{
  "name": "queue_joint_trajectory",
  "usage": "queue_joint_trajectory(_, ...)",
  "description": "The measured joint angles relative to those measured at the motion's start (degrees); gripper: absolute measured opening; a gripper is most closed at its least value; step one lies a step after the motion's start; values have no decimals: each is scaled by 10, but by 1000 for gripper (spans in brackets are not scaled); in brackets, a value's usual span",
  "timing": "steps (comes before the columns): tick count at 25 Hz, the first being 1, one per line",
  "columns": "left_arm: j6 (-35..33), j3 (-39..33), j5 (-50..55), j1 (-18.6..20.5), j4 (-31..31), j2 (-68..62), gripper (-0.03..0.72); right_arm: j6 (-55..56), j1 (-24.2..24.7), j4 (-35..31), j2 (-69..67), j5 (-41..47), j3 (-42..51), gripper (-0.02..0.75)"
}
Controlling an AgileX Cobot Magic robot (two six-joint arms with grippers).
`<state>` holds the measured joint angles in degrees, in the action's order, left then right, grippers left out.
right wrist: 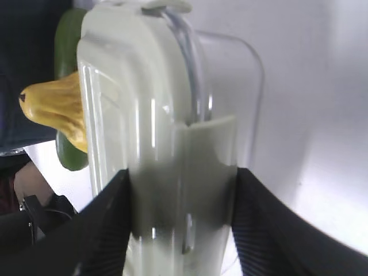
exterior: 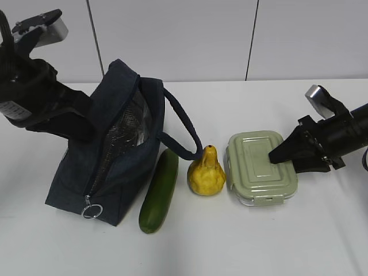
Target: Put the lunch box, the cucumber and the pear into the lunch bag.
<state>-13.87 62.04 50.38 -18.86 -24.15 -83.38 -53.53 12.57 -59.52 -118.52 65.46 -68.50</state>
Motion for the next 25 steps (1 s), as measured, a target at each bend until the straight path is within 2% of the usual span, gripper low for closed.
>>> queue_joint_trajectory(15,0,0,-3,-2,0,-21,1,0,0,-31,47,-1,1,385)
queue_joint_trajectory(25,0,0,-3,-2,-29,-21,1,9,0,-47,52,-1,1,385)
